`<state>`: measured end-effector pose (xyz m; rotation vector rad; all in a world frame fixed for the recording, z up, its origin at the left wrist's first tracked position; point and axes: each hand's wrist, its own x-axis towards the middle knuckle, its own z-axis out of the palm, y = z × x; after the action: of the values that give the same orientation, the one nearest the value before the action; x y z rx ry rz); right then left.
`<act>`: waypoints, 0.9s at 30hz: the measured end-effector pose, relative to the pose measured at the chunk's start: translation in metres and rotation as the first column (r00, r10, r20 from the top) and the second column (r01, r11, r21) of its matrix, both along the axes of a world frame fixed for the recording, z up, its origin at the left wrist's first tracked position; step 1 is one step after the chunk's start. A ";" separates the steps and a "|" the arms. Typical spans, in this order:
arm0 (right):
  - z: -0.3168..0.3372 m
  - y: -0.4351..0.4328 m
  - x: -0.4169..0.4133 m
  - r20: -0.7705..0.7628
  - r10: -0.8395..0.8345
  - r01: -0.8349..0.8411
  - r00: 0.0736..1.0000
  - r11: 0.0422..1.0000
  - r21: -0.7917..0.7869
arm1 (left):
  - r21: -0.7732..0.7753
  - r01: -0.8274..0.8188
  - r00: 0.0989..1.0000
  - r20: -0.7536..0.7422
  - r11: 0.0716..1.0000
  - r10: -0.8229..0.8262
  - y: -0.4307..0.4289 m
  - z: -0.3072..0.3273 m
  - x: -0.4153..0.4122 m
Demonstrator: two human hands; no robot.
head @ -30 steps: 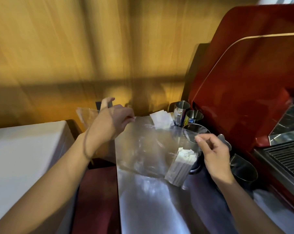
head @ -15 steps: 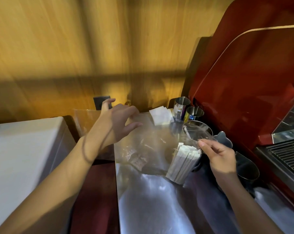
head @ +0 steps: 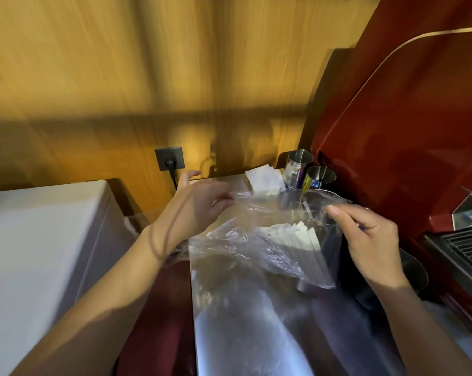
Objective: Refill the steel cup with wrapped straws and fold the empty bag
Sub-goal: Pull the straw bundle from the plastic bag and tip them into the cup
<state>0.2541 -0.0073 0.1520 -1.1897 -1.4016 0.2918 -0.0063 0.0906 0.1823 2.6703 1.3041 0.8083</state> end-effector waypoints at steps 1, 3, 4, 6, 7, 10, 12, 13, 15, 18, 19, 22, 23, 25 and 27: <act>0.000 0.001 -0.002 -0.007 0.010 -0.010 1.000 1.000 -0.019 | -0.028 0.004 1.000 -0.015 1.000 -0.004 -0.001 0.002 0.002; -0.004 0.006 -0.005 -0.037 0.015 -0.019 0.999 0.995 -0.097 | -0.086 0.015 0.998 -0.061 0.996 -0.021 -0.004 0.003 0.004; -0.007 0.007 -0.006 -0.067 0.008 -0.016 0.998 0.993 -0.120 | -0.093 0.023 0.997 -0.071 0.995 -0.030 -0.005 0.003 0.004; -0.008 0.005 -0.007 -0.125 -0.020 0.008 0.992 0.995 -0.095 | -0.022 0.035 0.999 -0.033 0.999 -0.036 -0.007 0.004 0.002; -0.008 0.004 -0.006 -0.141 -0.032 0.025 0.990 0.998 -0.055 | 0.056 0.028 1.000 -0.015 0.998 -0.028 -0.008 0.006 0.001; -0.006 0.003 -0.005 -0.159 -0.066 0.069 0.985 0.997 0.018 | 0.233 0.014 0.999 -0.037 0.972 -0.005 -0.007 0.013 0.003; -0.009 0.007 -0.006 -0.161 -0.086 0.079 0.983 0.996 -0.048 | 0.149 0.076 0.991 -0.124 0.986 -0.058 -0.004 0.018 0.006; -0.012 0.008 -0.005 -0.160 -0.092 0.080 0.983 0.994 -0.081 | 0.090 0.106 0.984 -0.154 0.990 -0.091 -0.003 0.018 0.006; -0.017 0.009 -0.004 -0.155 -0.108 0.097 0.982 0.992 -0.080 | 0.117 0.114 0.987 -0.122 0.987 -0.100 0.002 0.018 0.002; -0.020 0.009 -0.005 -0.161 -0.126 0.116 0.979 0.991 -0.066 | 0.124 0.086 0.995 -0.064 0.989 -0.079 0.005 0.024 0.002; -0.021 0.009 -0.005 -0.174 -0.118 0.106 0.978 0.992 -0.074 | 0.110 0.087 0.994 -0.080 0.990 -0.078 0.005 0.023 0.003; -0.022 0.013 -0.005 -0.194 -0.120 0.108 0.974 0.992 -0.071 | 0.123 0.058 0.997 -0.061 0.991 -0.051 0.007 0.019 0.008; -0.023 0.015 -0.005 -0.197 -0.123 0.112 0.973 0.991 -0.068 | 0.099 0.061 0.996 -0.065 0.993 -0.055 0.008 0.019 0.009; -0.026 0.016 -0.004 -0.205 -0.113 0.100 0.972 0.992 -0.071 | 0.083 0.052 0.996 -0.079 0.995 -0.046 0.009 0.015 0.011; -0.031 0.019 -0.004 -0.226 -0.101 0.082 0.969 0.992 -0.091 | 0.066 0.032 0.998 -0.058 0.997 -0.028 0.010 0.012 0.014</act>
<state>0.2502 0.0118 0.1215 -1.2410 -1.1388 0.4124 0.0075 0.1007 0.1941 2.7772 1.2675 0.7920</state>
